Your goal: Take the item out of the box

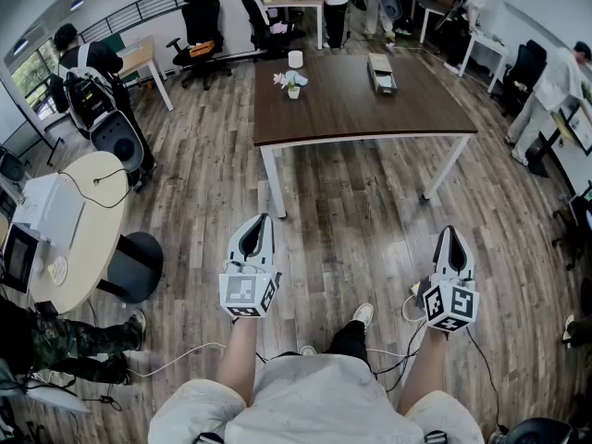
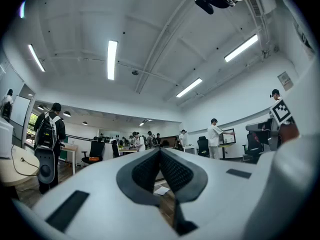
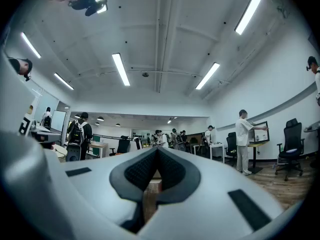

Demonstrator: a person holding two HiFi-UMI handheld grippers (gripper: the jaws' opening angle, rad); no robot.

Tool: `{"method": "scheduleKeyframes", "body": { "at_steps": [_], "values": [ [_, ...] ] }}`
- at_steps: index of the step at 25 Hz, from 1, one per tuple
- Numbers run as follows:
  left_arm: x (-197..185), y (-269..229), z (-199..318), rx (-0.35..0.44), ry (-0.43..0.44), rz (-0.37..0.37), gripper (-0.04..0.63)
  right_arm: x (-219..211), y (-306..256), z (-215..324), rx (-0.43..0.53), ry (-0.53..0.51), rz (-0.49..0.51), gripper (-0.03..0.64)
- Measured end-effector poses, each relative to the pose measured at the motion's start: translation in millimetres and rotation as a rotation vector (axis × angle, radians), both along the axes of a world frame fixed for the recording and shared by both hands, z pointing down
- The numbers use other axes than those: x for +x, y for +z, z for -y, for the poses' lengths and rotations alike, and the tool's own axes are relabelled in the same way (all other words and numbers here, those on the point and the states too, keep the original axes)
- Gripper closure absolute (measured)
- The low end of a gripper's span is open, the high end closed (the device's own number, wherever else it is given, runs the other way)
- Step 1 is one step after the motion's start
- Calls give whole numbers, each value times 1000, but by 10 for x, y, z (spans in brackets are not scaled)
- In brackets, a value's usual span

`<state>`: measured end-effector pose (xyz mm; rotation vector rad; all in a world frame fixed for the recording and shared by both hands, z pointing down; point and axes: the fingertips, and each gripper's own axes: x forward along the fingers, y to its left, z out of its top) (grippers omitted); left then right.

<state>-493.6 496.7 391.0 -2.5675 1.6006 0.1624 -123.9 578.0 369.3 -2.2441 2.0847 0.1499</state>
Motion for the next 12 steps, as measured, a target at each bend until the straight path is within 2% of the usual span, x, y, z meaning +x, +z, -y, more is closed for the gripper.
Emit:
{"method": "scheduleKeyframes", "body": {
  "at_steps": [12],
  "values": [
    [115,-40,-154,9,13,-2,592,-27,-47,-76,30,-16,26,615]
  ]
}}
